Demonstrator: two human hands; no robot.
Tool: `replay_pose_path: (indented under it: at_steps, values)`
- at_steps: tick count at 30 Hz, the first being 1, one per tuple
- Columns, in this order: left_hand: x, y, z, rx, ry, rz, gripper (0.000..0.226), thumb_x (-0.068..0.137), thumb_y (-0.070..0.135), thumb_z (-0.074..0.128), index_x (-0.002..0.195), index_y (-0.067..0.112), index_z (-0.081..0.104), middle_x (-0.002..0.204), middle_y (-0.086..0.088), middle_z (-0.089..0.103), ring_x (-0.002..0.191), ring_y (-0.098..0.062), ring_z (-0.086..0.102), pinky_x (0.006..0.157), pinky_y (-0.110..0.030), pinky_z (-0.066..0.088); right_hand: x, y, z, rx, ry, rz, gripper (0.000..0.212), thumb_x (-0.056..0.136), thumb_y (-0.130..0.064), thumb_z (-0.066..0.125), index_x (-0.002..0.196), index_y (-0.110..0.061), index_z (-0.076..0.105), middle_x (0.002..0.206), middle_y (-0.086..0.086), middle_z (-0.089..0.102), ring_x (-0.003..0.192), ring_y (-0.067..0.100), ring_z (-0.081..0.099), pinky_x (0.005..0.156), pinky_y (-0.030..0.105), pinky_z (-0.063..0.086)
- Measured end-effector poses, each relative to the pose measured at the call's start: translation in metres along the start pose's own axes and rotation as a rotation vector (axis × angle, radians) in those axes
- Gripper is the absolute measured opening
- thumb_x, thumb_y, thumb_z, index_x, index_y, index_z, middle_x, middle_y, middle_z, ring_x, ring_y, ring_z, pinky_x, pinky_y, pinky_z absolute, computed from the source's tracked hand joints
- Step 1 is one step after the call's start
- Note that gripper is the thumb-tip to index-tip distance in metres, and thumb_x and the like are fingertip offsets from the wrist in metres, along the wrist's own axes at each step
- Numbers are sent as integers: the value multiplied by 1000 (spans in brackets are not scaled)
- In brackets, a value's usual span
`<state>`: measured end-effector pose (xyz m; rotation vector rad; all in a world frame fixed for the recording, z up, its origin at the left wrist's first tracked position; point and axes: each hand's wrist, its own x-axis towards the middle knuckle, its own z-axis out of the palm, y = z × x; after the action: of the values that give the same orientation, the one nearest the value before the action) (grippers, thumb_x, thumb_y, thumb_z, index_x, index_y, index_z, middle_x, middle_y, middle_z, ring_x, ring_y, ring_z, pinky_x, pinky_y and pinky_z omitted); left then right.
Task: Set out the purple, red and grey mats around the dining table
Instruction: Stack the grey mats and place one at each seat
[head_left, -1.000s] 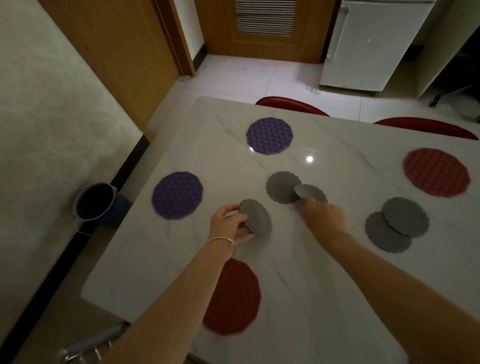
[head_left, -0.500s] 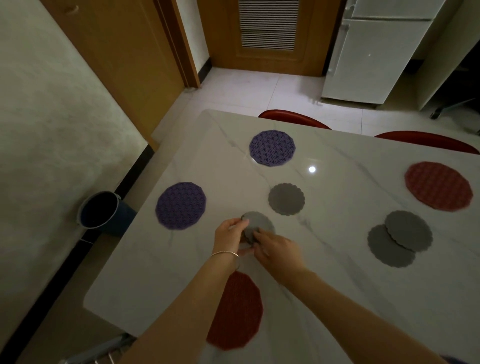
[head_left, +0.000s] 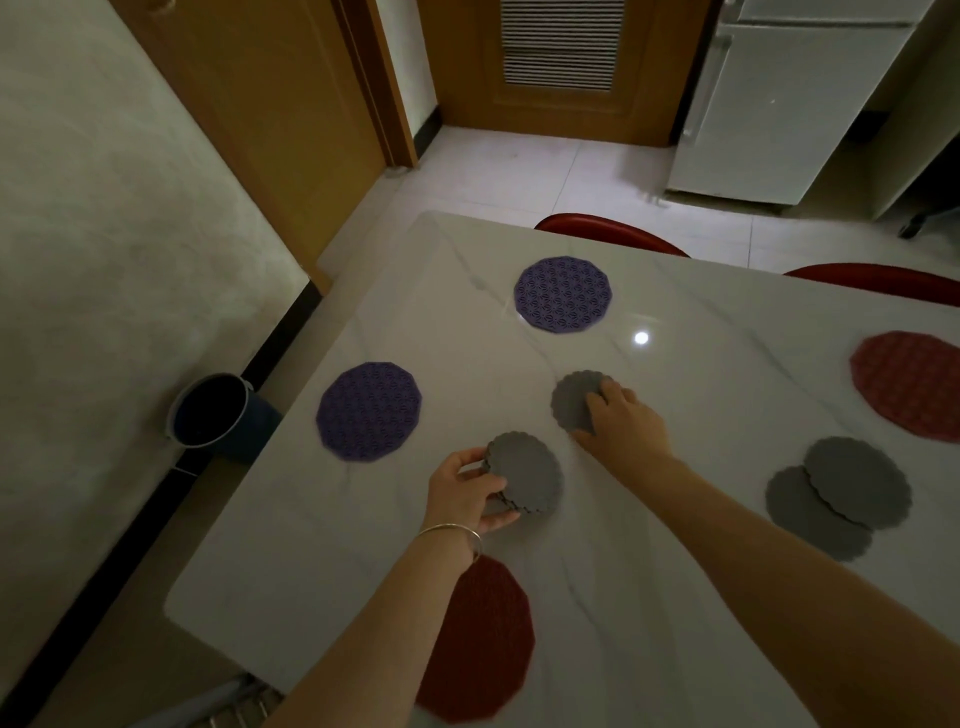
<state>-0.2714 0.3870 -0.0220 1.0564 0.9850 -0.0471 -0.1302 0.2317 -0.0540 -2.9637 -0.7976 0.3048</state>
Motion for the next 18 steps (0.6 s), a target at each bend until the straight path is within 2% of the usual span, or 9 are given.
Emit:
replay_pose_path:
  at_steps: [2, 4, 5, 6, 8, 11, 13, 15, 18]
  values:
    - [1, 0, 0, 0, 4, -1, 31, 78, -13, 61, 97, 11, 61, 104, -13, 62, 92, -30, 63, 49, -37, 58, -1, -3, -2, -122, 41, -108, 26, 91, -25, 47, 104, -4, 55, 112, 20, 58, 98, 33, 57, 72, 40, 52]
    - [1, 1, 1, 5, 7, 0, 30, 78, -12, 62, 97, 12, 61, 105, -13, 62, 92, -31, 63, 50, -37, 58, -6, -5, -8, -235, 51, -252, 8, 85, -7, 53, 88, -1, 56, 87, 20, 64, 73, 30, 62, 55, 34, 51]
    - [1, 2, 2, 9, 7, 1, 30, 78, -12, 62, 97, 12, 61, 106, -14, 62, 93, -32, 64, 50, -38, 58, -8, -4, -11, -261, 72, -281, 8, 75, -2, 64, 77, -2, 57, 70, 17, 64, 57, 27, 61, 46, 30, 49]
    - [1, 3, 3, 13, 2, 4, 30, 78, -12, 62, 97, 12, 61, 106, -14, 62, 93, -32, 64, 51, -38, 58, -9, -2, -13, -226, 142, -284, 20, 59, 3, 75, 65, -3, 56, 54, 13, 59, 41, 25, 56, 36, 26, 44]
    - [1, 4, 6, 19, -17, 7, 30, 79, -12, 62, 96, 12, 61, 107, -16, 61, 92, -32, 65, 54, -41, 60, -16, 1, -21, -54, 271, -262, 32, 38, 10, 80, 52, -4, 55, 37, 9, 50, 24, 23, 44, 27, 20, 36]
    - [-2, 4, 15, 36, -42, 1, 29, 80, -11, 62, 96, 13, 60, 107, -17, 61, 91, -33, 66, 60, -45, 60, -35, -3, -25, 75, 381, -250, 33, 38, 9, 81, 66, 0, 66, 38, 7, 52, 24, 24, 44, 26, 21, 36]
    - [-6, 0, 24, 60, -57, -11, 28, 82, -10, 62, 96, 14, 60, 103, -16, 64, 87, -32, 67, 60, -44, 61, -55, -8, -25, 131, 394, -239, 38, 43, 3, 84, 79, -1, 71, 44, 5, 59, 28, 23, 50, 26, 21, 38]
    - [-11, -4, 35, 74, -75, -34, 27, 82, -7, 63, 98, 15, 60, 98, -16, 68, 83, -31, 70, 59, -41, 60, -77, -11, -19, 188, 372, -240, 37, 55, -4, 83, 90, -2, 70, 55, 5, 66, 37, 23, 57, 31, 22, 45]
    - [-19, -14, 53, 88, -86, -55, 28, 82, -5, 62, 103, 14, 60, 94, -18, 70, 78, -31, 71, 57, -38, 59, -102, -13, -15, 260, 209, -179, 24, 84, -22, 65, 105, -9, 66, 78, 8, 72, 61, 30, 66, 49, 36, 56]
